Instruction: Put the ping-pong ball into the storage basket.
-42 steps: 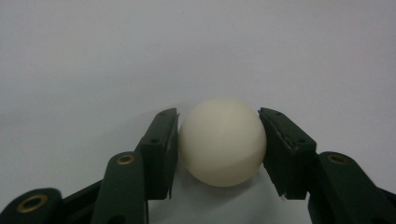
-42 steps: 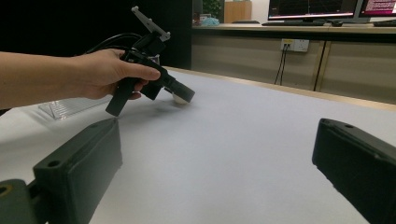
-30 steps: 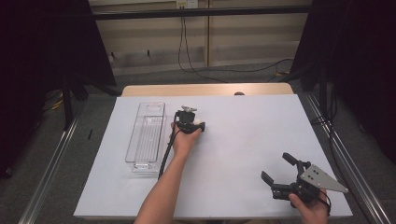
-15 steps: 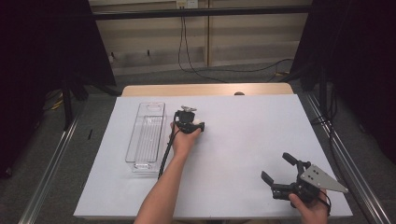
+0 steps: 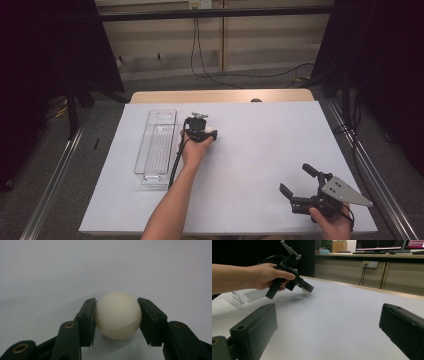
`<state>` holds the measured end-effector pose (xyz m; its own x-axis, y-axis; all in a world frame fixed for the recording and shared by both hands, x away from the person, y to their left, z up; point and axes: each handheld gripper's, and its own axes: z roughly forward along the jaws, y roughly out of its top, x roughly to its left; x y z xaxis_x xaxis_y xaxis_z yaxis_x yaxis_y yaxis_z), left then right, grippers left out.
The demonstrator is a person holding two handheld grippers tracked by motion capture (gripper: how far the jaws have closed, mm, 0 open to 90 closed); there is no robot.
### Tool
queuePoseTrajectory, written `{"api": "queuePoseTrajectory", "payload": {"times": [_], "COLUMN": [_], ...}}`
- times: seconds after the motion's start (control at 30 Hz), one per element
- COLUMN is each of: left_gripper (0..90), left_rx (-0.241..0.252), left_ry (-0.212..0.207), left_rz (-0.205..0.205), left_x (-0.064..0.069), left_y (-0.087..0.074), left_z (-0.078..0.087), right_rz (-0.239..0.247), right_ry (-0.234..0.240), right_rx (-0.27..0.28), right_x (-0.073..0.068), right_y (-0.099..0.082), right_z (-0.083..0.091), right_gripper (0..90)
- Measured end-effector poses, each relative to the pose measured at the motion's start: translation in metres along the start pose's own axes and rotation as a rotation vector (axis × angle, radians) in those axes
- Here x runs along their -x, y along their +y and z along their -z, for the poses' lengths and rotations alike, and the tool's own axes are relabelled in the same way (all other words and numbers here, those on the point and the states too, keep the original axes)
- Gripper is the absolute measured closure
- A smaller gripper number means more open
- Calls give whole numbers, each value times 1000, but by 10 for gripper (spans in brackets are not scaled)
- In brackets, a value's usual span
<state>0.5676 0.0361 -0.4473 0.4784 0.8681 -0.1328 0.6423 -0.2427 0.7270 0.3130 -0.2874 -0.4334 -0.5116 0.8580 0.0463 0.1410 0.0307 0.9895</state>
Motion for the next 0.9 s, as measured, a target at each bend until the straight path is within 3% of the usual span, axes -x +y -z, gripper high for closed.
{"api": "queuePoseTrajectory", "payload": {"times": [0.03,0.17,0.2,0.23,0.27,0.43,0.53,0.57,0.7,0.9], "left_gripper": [511,511,511,512,511,511,511,511,511,511], "left_rx": [-10,3,18,13,-5,18,-9,12,-10,-5], "left_ry": [-2,-10,-11,-8,-9,-13,-10,-19,-12,-17], "left_rz": [-15,-1,22,19,-10,27,-5,28,-1,14], "left_x": [-1,-1,1,1,-2,0,-2,0,-3,-4], "left_y": [0,2,2,2,2,4,5,4,5,5], "left_z": [2,4,3,5,7,9,12,11,14,14], "right_rz": [1,2,1,1,2,0,4,4,3,2], "right_ry": [1,1,3,2,3,0,5,3,3,3], "right_rx": [-2,-2,-3,-2,-2,-1,-6,-4,-5,-4], "right_x": [0,0,0,0,0,0,0,0,-1,-1], "right_y": [0,0,0,0,0,0,0,0,0,0], "right_z": [0,0,0,0,0,0,0,0,0,0], "right_gripper": [11,11,11,11,11,11,11,11,11,11]}}
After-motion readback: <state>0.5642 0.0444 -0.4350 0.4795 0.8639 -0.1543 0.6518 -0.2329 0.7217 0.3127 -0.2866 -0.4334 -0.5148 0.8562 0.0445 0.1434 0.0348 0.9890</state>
